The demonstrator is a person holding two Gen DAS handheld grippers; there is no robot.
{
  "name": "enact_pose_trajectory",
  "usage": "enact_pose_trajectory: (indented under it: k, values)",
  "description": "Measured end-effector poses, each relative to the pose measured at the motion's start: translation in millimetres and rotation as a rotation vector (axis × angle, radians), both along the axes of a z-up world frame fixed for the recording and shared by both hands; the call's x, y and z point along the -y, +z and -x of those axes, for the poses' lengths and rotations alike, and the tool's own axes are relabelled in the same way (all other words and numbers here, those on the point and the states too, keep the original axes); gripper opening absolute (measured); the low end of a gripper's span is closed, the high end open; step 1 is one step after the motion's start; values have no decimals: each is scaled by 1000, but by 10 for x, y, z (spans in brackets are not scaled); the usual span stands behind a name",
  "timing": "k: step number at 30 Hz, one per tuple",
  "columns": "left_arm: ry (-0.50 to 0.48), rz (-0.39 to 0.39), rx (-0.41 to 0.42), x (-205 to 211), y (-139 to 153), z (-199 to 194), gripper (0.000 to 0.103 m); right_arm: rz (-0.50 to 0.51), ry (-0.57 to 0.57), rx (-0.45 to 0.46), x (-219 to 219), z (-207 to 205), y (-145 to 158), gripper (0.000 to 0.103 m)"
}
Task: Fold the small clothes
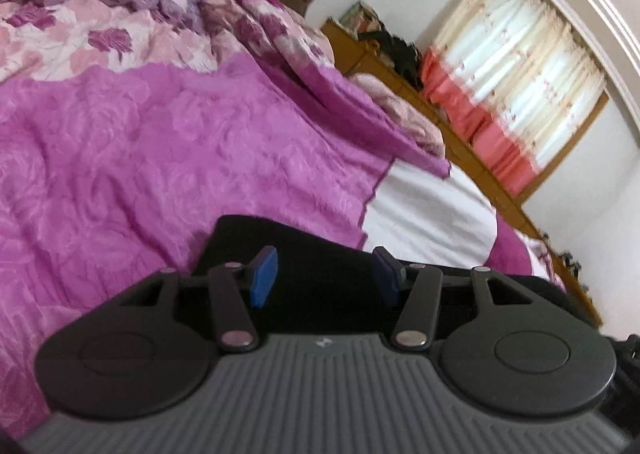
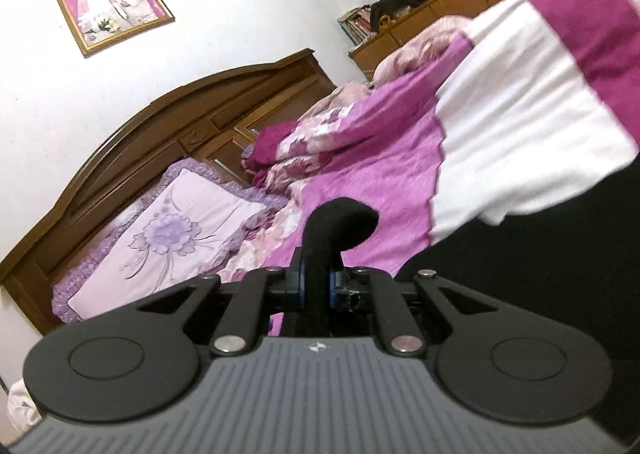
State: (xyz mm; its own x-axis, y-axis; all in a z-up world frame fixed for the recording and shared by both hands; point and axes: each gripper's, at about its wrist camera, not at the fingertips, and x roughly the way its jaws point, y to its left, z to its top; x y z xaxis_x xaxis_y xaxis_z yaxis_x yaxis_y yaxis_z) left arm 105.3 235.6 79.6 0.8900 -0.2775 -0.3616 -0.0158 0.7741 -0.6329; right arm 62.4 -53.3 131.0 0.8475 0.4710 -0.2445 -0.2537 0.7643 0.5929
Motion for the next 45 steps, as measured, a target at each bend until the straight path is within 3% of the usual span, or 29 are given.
enact_pose_trajectory:
  k: [2,6,8,11,14,20,21,22,25,29,31,34,37,39,41,43,45]
  values:
    - [-50,27,-9,40,-24,-10,54,56,-19,10,216,5,98,10]
    - [-157,243,-82,104,-170,-64,54,182,-85,-39,759,22,128,10]
    - [-176,292,-131,174,-201,-102,54,224,-122,-86,1011,55,51,10]
    - [-196,203,-112,350,-95,-105,54,270,-176,-167,1420,122,-102,10]
    - [-186,129,-112,528,-27,-96,54,275,-229,-191,1810,212,-213,10]
    - [-112,203,-281,596,-85,-3,53,229,-298,-178,2464,441,-329,10]
    - [-85,210,-309,572,-110,12,48,238,-299,-178,2532,471,-353,10]
    - [-40,222,-320,512,-136,29,41,245,-300,-183,2552,465,-371,10]
    - [74,218,-296,267,-173,46,36,264,-329,-188,2614,504,-500,10]
    - [130,254,-307,52,-206,-24,36,397,-386,-66,2482,641,-629,10]
    - [98,222,-301,129,-183,-64,36,397,-397,-89,2487,579,-654,10]
    - [-39,137,-256,439,-88,-74,36,361,-425,-89,2477,512,-680,11]
    - [-203,-83,-176,856,61,23,36,354,-412,-168,2451,386,-855,11]
    - [-264,-249,-201,1100,40,46,36,391,-431,-217,2440,324,-987,12]
    - [-239,-348,-253,1194,-103,60,31,392,-436,-241,2455,290,-1036,12]
    - [-183,-362,-310,1141,-235,52,27,371,-436,-235,2460,279,-1019,12]
    - [-155,-422,-311,1118,-284,68,28,357,-426,-213,2450,287,-972,12]
